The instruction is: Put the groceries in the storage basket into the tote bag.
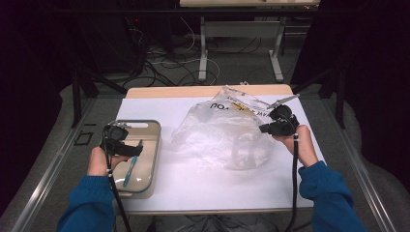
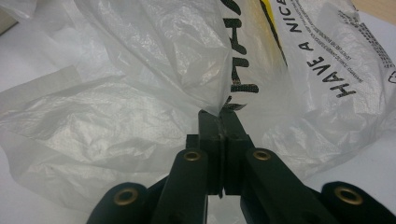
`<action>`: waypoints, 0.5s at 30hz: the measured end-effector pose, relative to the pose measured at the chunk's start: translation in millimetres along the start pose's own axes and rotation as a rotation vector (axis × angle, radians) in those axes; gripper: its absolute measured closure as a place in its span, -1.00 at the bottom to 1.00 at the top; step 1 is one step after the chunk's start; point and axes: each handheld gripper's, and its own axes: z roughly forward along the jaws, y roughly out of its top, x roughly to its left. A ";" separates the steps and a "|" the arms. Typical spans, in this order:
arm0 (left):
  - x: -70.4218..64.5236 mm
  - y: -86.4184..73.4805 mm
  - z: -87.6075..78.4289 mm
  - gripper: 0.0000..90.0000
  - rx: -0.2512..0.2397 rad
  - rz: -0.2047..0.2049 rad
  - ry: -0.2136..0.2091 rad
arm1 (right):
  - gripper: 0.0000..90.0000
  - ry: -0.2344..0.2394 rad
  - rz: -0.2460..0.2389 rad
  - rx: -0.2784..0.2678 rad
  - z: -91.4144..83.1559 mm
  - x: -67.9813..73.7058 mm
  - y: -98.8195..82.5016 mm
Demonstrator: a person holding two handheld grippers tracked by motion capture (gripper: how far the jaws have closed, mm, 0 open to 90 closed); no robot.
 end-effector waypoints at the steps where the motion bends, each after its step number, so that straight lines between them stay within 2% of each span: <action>1: 0.1 -0.7 2.3 -0.60 0.006 -0.002 -0.003 | 1.00 0.000 0.002 -0.002 0.0 0.3 -0.1; 15: 3.0 -2.4 32.8 0.07 0.216 0.023 -0.059 | 1.00 0.004 -0.002 0.003 2.1 2.7 0.5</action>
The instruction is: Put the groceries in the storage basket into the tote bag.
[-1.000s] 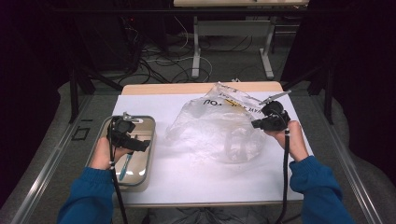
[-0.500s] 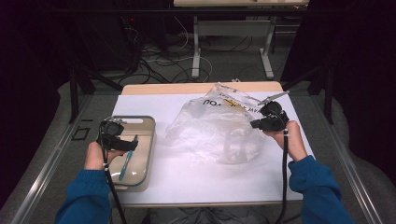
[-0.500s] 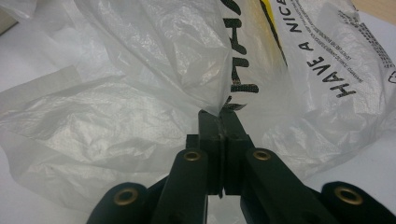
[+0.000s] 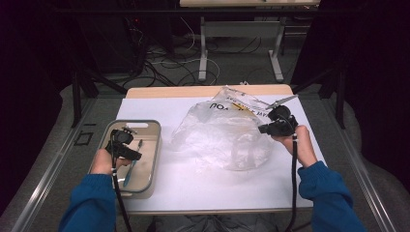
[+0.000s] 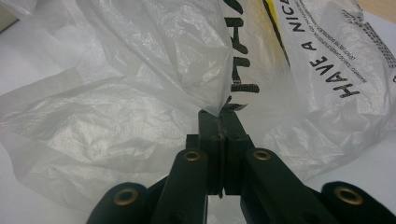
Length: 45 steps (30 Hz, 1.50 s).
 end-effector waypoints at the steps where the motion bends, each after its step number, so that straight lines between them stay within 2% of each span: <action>1: 0.7 0.6 2.1 0.11 0.019 0.002 0.000 | 1.00 0.000 0.001 0.001 -0.1 0.3 0.1; 6: 4.5 3.1 15.5 0.26 0.074 -0.016 -0.024 | 1.00 0.002 -0.002 0.005 0.4 0.7 0.1; 7: 6.6 4.3 15.4 0.28 0.070 -0.014 -0.042 | 1.00 0.006 -0.011 0.002 1.0 0.2 0.2; 9: 7.2 5.3 16.2 0.32 0.066 -0.016 -0.038 | 1.00 0.006 -0.007 0.008 1.4 1.1 0.3; 11: 5.5 4.5 16.5 0.36 0.059 -0.036 -0.041 | 1.00 0.009 -0.010 0.011 2.0 1.5 0.5; 15: 5.9 4.3 16.2 0.42 0.065 -0.008 -0.049 | 1.00 0.007 -0.009 0.010 2.0 1.6 0.3; 20: 7.0 2.8 15.5 0.51 0.063 -0.019 -0.049 | 1.00 0.004 -0.015 0.008 0.3 1.8 -0.1; 21: 6.5 2.1 15.7 0.53 0.060 -0.036 -0.054 | 1.00 0.004 -0.015 0.008 0.0 1.8 -0.2; 22: 7.8 2.1 15.4 0.54 0.062 -0.025 -0.056 | 1.00 0.001 -0.016 0.005 -0.2 1.7 -0.4; 23: 7.1 1.4 15.5 0.55 0.063 -0.041 -0.059 | 1.00 0.003 -0.015 0.004 -0.3 1.7 -0.5; 24: 8.5 1.6 14.3 0.56 0.074 -0.028 -0.062 | 1.00 0.002 -0.013 0.008 -0.4 1.9 -0.5; 25: 8.7 0.6 15.1 0.56 0.064 -0.023 -0.054 | 1.00 0.003 -0.014 0.009 -0.5 2.0 -0.7; 32: 9.6 -1.6 14.3 0.74 0.060 -0.005 -0.060 | 1.00 0.004 -0.015 0.013 1.1 3.3 -0.8; 41: 8.5 -1.2 12.9 0.75 0.045 0.018 -0.063 | 1.00 0.004 -0.017 0.015 1.6 3.4 -0.8; 45: 8.6 -1.5 10.0 0.75 0.013 0.027 -0.074 | 1.00 0.005 -0.015 0.016 1.6 2.7 -1.2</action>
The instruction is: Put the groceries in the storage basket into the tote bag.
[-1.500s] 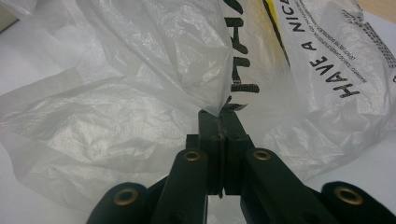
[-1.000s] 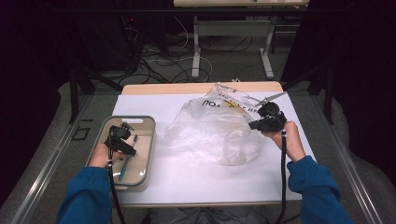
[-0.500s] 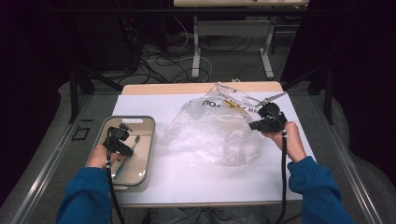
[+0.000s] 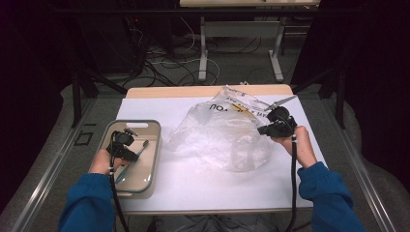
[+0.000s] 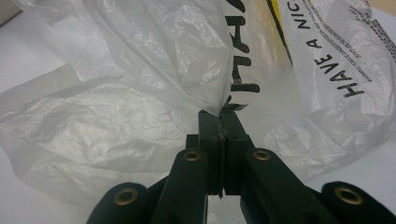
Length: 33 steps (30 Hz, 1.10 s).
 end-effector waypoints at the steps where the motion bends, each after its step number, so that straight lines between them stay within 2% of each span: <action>1: 0.3 0.0 -1.7 0.75 -0.005 0.005 0.001 | 1.00 0.000 -0.001 0.001 0.1 0.0 0.0; 7: 0.5 -1.4 -12.6 0.75 -0.061 0.009 0.000 | 1.00 -0.001 -0.002 -0.002 0.0 -0.7 -0.2; 14: -1.2 -1.6 -20.3 0.75 -0.087 0.023 0.002 | 1.00 -0.002 -0.003 -0.002 0.0 -0.8 -0.3; 15: -2.5 -1.9 -21.6 0.75 -0.097 0.014 0.009 | 1.00 -0.002 -0.002 -0.002 0.0 -0.8 -0.3; 20: -5.5 -0.6 -31.4 0.75 -0.118 0.045 0.019 | 1.00 -0.003 -0.004 -0.004 0.0 -1.4 -0.4; 24: -8.9 -0.1 -38.1 0.75 -0.146 0.054 0.020 | 1.00 -0.001 -0.009 -0.006 0.1 -1.7 -0.4; 33: -15.0 1.5 -49.9 0.75 -0.167 0.079 0.025 | 1.00 -0.001 -0.007 -0.004 0.0 -1.5 -0.5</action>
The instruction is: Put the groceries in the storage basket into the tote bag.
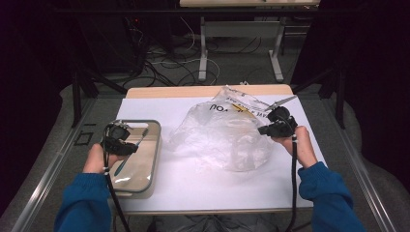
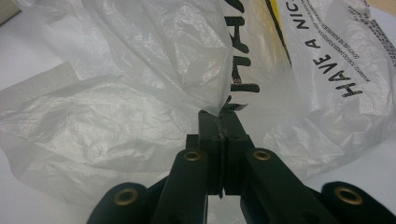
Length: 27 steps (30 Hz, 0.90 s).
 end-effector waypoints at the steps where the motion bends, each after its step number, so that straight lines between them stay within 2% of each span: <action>1: -1.0 0.4 -1.3 0.75 -0.008 -0.002 0.003 | 1.00 0.001 0.000 -0.001 0.1 0.2 0.0; 10: -13.0 9.0 -17.5 0.75 -0.054 0.034 0.011 | 1.00 0.002 0.003 0.004 0.5 1.3 0.5; 14: -20.6 14.2 -26.6 0.75 -0.079 0.064 0.019 | 1.00 0.002 0.002 0.004 0.7 1.2 0.5; 21: -44.0 25.0 -39.7 0.75 -0.143 0.116 0.012 | 1.00 0.003 0.003 0.006 0.8 1.7 0.8; 27: -59.9 34.8 -42.9 0.75 -0.151 0.160 -0.002 | 1.00 -0.001 0.005 0.006 0.1 2.3 0.8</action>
